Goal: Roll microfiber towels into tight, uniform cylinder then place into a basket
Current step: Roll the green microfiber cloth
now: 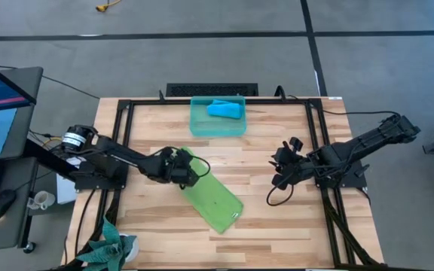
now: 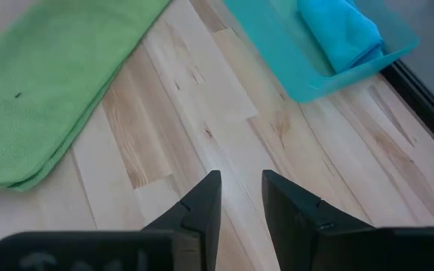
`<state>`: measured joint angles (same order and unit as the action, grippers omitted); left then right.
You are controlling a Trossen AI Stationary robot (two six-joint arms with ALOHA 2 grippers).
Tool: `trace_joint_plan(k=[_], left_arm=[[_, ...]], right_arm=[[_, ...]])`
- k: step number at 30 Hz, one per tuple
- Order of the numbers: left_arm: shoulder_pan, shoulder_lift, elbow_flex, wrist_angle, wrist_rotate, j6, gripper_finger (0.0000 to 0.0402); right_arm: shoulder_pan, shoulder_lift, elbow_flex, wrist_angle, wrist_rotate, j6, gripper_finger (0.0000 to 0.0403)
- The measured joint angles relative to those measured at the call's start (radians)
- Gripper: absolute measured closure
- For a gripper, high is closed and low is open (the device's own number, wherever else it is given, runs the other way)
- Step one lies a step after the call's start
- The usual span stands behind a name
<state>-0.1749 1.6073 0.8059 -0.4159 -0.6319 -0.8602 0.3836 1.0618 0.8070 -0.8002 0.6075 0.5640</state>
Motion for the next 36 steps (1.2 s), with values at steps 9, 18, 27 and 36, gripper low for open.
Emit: trace_joint_plan(k=[9,18,27,36], left_arm=[[0.008,0.057,0.002,0.139,0.066,-0.009,0.0401],[0.045,0.158,0.008,0.152,0.103,-0.035,0.0401],[0.047,0.171,0.004,0.340,0.177,0.199,0.0401],[0.044,0.269,0.046,0.501,0.176,0.401,0.0401]], right_arm=[[0.000,0.000,0.000,0.001,0.000,0.000,0.0283],[0.000,0.000,-0.001,0.001,0.000,0.000,0.0283],[0.000,0.000,-0.001,0.001,0.000,0.000,0.0283],[0.000,0.000,-0.001,0.017,0.003,-0.024,0.0283]])
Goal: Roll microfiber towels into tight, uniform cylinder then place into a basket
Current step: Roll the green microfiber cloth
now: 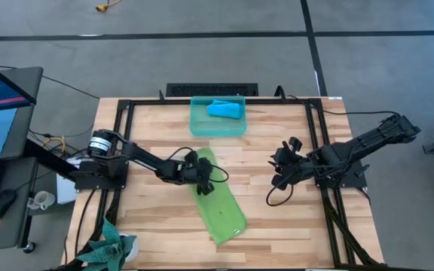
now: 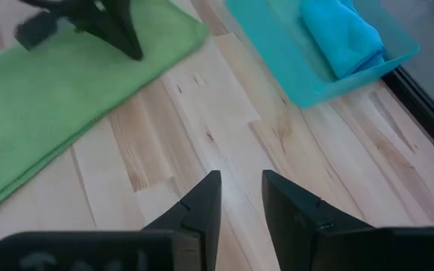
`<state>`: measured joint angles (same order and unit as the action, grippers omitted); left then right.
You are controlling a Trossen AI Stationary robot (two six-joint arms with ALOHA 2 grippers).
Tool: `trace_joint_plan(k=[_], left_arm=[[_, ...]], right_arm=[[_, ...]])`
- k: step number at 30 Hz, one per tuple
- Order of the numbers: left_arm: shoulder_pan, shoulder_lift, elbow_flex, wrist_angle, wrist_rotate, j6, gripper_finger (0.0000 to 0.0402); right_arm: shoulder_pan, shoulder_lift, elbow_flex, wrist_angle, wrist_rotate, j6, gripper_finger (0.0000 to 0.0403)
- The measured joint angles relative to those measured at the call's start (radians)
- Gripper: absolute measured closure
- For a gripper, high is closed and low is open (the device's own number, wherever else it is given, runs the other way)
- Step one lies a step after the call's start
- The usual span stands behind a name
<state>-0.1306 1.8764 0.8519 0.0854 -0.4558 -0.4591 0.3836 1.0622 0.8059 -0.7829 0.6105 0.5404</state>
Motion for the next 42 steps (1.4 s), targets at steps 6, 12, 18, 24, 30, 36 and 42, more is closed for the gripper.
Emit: trace_joint_plan(k=[6,12,18,24,30,36,42], left_arm=[[-0.017,0.019,0.071,-0.044,-0.025,0.080,0.0401],[-0.085,-0.060,0.136,-0.144,-0.121,0.106,0.0401],[-0.185,-0.140,0.213,-0.405,-0.332,0.043,0.0401],[-0.274,-0.206,0.239,-0.640,-0.459,-0.126,0.0401],[-0.313,-0.240,0.238,-0.863,-0.466,-0.305,0.0401],[-0.315,-0.241,0.237,-1.053,-0.466,-0.510,0.0401],[-0.315,-0.239,0.224,-1.063,-0.466,-0.544,0.0401]], right_arm=[[0.000,0.006,0.000,0.099,-0.004,-0.065,0.0283],[0.001,0.037,0.000,0.197,-0.007,-0.144,0.0283],[-0.007,0.131,0.001,0.312,-0.009,-0.256,0.0283],[-0.033,0.240,0.000,0.499,-0.011,-0.440,0.0283],[-0.067,0.347,0.003,0.750,-0.204,-0.582,0.0283],[-0.117,0.439,0.001,0.889,-0.350,-0.644,0.0283],[-0.193,0.567,0.005,1.024,-0.460,-0.617,0.0283]])
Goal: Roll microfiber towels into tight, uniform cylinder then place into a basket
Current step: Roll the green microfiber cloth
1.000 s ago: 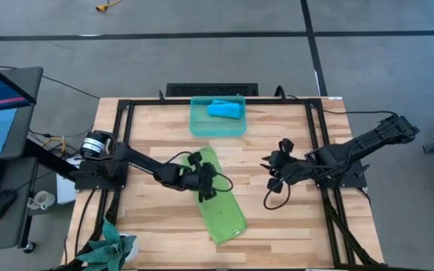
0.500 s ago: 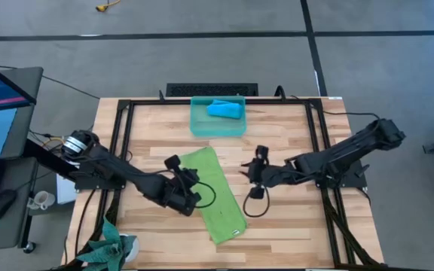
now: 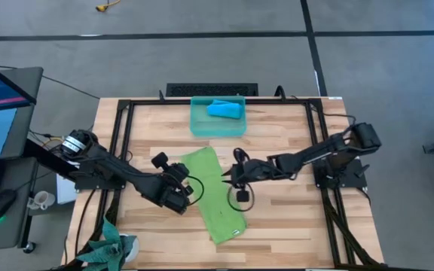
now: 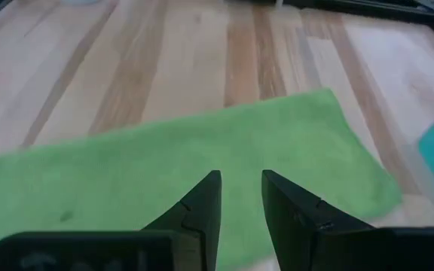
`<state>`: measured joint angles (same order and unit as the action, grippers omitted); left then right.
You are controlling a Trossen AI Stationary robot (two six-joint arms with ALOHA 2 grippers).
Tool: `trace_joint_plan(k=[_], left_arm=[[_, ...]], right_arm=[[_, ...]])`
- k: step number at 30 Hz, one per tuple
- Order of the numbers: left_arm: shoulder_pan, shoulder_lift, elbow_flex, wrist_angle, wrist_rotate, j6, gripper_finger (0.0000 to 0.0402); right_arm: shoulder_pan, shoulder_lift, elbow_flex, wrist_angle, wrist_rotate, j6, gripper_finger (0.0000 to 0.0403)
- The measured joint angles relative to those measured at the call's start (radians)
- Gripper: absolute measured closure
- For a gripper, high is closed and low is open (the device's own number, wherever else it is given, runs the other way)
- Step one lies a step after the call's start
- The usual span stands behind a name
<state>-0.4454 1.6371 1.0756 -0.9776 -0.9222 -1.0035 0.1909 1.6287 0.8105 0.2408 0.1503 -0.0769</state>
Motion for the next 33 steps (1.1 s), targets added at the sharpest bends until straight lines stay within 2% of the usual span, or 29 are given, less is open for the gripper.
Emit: trace_joint_plan(k=[5,17,29,33], left_arm=[[0.000,0.000,-0.001,0.009,0.000,0.000,0.0401],[0.000,0.001,-0.001,0.031,-0.001,0.008,0.0401],[0.003,0.001,-0.001,0.054,-0.001,0.016,0.0401],[0.003,0.001,-0.001,0.053,0.000,0.015,0.0401]], right_arm=[[-0.049,0.109,0.049,0.010,-0.072,0.049,0.0283],[-0.077,0.297,0.150,-0.023,-0.077,0.051,0.0283],[-0.114,0.331,0.229,-0.265,-0.074,0.097,0.0283],[-0.115,0.317,0.263,-0.440,-0.067,0.155,0.0283]])
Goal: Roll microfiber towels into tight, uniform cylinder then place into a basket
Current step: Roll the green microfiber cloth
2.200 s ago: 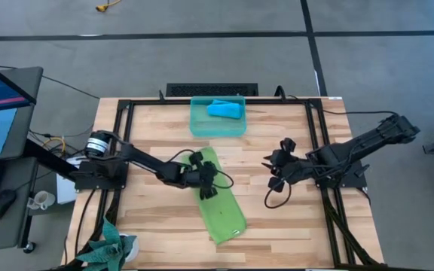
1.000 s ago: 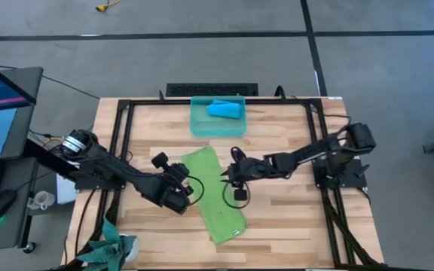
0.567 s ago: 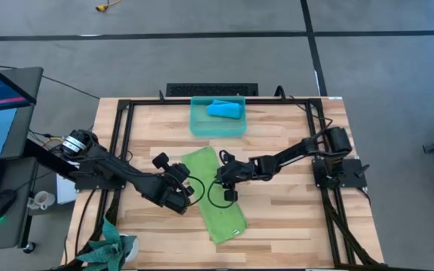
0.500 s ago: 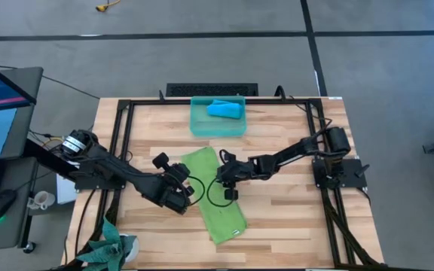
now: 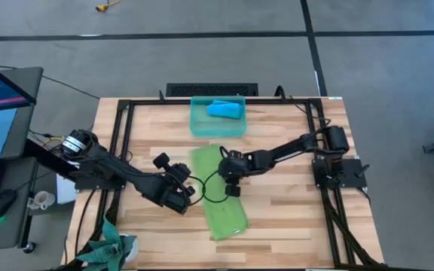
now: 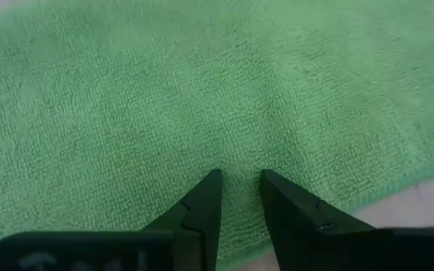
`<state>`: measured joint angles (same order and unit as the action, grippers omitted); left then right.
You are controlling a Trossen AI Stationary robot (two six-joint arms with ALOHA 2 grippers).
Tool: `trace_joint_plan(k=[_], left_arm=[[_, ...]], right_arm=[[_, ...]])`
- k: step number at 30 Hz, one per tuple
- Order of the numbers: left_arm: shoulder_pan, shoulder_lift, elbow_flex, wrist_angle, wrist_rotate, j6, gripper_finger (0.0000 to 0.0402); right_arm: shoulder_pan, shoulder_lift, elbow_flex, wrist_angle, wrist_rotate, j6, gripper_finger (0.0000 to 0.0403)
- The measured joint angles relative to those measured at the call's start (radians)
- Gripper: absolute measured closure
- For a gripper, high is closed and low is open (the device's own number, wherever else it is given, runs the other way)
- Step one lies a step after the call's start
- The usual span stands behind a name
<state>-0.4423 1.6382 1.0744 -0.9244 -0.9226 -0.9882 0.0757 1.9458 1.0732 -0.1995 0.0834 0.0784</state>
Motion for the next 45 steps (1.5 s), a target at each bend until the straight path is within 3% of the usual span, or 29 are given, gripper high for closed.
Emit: trace_joint_plan(k=[3,15,27,32,39,45], left_arm=[[0.000,0.000,0.000,0.000,0.000,0.000,0.0401],[0.005,0.000,0.000,0.011,0.000,0.000,0.0401],[0.006,0.000,0.000,0.026,0.027,0.004,0.0401],[0.006,0.000,0.000,0.027,0.029,0.004,0.0401],[0.006,0.000,0.000,0.053,0.028,0.006,0.0398],[0.006,0.000,0.000,0.105,0.029,0.042,0.0357]], right_arm=[[0.000,-0.016,0.028,-0.180,0.001,0.082,0.0283],[0.054,-0.080,0.034,-0.499,0.059,0.211,0.0283],[0.102,-0.155,0.035,-0.563,0.183,0.210,0.0283],[0.159,-0.276,0.019,-0.562,0.291,0.211,0.0283],[0.314,-0.523,-0.110,-0.552,0.392,0.257,0.0283],[0.425,-0.712,-0.221,-0.511,0.448,0.372,0.0283]])
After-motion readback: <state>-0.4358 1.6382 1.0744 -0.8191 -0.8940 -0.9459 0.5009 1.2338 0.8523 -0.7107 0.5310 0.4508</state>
